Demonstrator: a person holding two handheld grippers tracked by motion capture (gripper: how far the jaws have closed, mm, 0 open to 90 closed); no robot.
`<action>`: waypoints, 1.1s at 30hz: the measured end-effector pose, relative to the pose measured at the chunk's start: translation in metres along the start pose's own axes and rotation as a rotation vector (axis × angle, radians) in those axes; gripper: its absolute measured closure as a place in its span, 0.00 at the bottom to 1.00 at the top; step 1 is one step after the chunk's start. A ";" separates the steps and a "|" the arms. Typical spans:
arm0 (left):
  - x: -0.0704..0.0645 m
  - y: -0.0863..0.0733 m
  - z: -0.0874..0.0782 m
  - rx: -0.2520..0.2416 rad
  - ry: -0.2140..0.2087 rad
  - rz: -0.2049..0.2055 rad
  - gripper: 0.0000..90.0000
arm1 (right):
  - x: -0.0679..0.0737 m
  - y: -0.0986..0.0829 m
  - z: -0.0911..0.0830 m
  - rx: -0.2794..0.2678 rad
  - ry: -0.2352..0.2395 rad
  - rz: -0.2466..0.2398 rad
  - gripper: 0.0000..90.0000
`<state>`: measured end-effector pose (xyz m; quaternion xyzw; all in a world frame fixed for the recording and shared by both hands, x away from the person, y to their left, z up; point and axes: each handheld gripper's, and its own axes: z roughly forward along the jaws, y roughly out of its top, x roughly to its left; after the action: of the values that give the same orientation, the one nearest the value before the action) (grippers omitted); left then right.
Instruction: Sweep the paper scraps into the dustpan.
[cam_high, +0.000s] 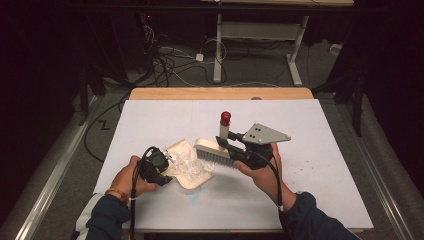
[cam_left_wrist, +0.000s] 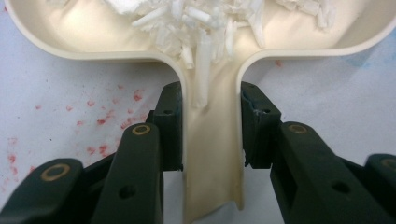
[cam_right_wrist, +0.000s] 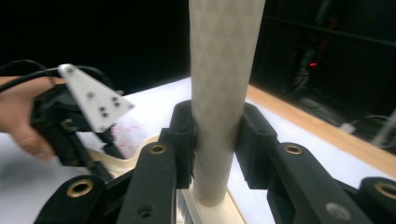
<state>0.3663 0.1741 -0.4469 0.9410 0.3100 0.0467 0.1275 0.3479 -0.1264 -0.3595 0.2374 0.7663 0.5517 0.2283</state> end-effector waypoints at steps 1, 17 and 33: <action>0.000 0.000 0.000 0.000 0.000 0.000 0.71 | -0.002 0.000 -0.001 0.003 -0.010 0.002 0.79; -0.002 -0.001 -0.002 0.005 0.007 0.003 0.71 | -0.014 -0.030 0.014 0.107 -0.162 -0.048 0.79; -0.001 -0.002 -0.001 0.005 0.000 0.004 0.71 | -0.004 -0.029 0.022 0.109 -0.110 -0.015 0.79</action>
<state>0.3642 0.1756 -0.4469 0.9419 0.3084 0.0463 0.1249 0.3613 -0.1212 -0.3936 0.2735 0.7833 0.4935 0.2611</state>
